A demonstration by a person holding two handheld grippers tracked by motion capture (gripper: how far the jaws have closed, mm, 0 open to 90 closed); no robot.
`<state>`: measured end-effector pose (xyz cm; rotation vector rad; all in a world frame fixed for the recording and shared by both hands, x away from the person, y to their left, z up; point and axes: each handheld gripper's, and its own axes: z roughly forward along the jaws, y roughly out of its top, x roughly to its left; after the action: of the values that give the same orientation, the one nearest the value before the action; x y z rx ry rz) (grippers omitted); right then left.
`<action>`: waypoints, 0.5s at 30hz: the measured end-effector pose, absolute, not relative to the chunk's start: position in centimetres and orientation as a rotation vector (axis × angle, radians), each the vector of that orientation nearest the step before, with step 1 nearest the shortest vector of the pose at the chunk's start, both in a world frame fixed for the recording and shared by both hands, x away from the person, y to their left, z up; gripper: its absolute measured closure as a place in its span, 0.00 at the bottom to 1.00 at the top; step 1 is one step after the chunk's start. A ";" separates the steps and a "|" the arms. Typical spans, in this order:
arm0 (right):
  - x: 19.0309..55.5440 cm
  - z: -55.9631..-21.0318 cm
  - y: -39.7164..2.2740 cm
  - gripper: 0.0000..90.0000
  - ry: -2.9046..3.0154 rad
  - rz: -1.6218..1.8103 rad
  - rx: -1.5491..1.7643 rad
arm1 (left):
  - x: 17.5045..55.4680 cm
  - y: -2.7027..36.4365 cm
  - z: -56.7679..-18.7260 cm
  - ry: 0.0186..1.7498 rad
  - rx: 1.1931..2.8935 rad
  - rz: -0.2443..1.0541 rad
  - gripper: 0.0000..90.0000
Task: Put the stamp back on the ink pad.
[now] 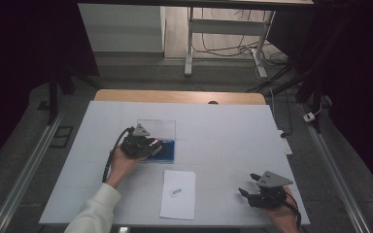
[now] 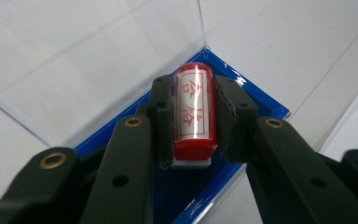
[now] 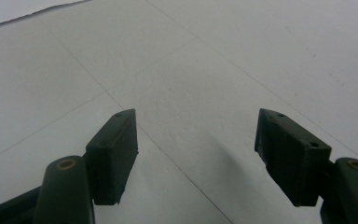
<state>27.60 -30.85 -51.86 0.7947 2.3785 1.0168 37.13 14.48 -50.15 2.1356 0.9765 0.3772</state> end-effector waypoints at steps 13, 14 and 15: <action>27.6 -51.8 -30.9 0.33 2.368 1.026 0.805 | 34.7 15.3 -48.0 0.915 2.044 0.405 0.46; 27.6 -51.8 -31.0 0.33 2.369 1.030 0.805 | 34.3 15.4 -47.9 0.909 2.041 0.397 0.46; 27.6 -51.7 -31.0 0.33 2.368 1.031 0.808 | 33.8 15.5 -47.8 0.905 2.041 0.388 0.46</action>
<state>27.59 -31.00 -51.72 0.8084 2.3679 1.0308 33.85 15.47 -47.76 2.0413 0.9050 0.3877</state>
